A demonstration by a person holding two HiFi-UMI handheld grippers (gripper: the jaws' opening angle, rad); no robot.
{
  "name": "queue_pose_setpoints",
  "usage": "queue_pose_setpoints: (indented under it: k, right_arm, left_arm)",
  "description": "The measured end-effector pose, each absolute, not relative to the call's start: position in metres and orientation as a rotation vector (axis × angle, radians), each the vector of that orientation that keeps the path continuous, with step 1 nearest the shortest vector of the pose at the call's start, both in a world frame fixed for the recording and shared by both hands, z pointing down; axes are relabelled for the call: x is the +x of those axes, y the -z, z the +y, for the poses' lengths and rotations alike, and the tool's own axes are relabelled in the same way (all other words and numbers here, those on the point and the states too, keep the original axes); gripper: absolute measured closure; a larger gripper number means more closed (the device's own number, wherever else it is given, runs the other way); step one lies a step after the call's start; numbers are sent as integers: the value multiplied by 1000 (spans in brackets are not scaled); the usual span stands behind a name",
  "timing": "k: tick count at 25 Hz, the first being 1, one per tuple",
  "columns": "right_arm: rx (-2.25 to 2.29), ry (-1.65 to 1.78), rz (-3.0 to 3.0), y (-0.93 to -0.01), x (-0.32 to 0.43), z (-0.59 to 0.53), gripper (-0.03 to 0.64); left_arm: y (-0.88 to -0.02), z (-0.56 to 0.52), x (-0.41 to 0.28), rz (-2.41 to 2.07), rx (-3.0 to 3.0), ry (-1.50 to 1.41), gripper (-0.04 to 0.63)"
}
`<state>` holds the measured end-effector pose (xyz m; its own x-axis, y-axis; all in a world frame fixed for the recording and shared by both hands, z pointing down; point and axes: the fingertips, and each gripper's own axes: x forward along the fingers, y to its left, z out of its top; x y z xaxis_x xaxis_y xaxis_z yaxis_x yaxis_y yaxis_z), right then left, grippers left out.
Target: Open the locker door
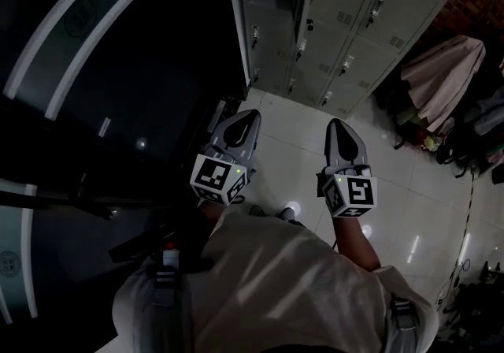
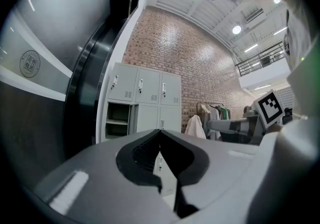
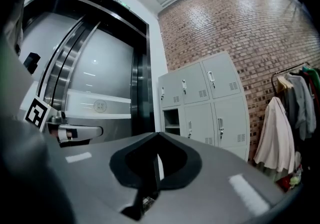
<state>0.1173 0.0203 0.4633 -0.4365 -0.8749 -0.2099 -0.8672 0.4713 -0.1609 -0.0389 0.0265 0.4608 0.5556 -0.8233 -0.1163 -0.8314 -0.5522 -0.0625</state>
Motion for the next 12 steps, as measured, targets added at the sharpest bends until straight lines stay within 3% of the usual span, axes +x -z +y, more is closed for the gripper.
queue_pose_setpoints:
  k: [12]
  right_arm:
    - [-1469, 34, 2448, -453, 105, 14, 617]
  left_arm:
    - [-457, 24, -57, 1463, -2659, -118, 595]
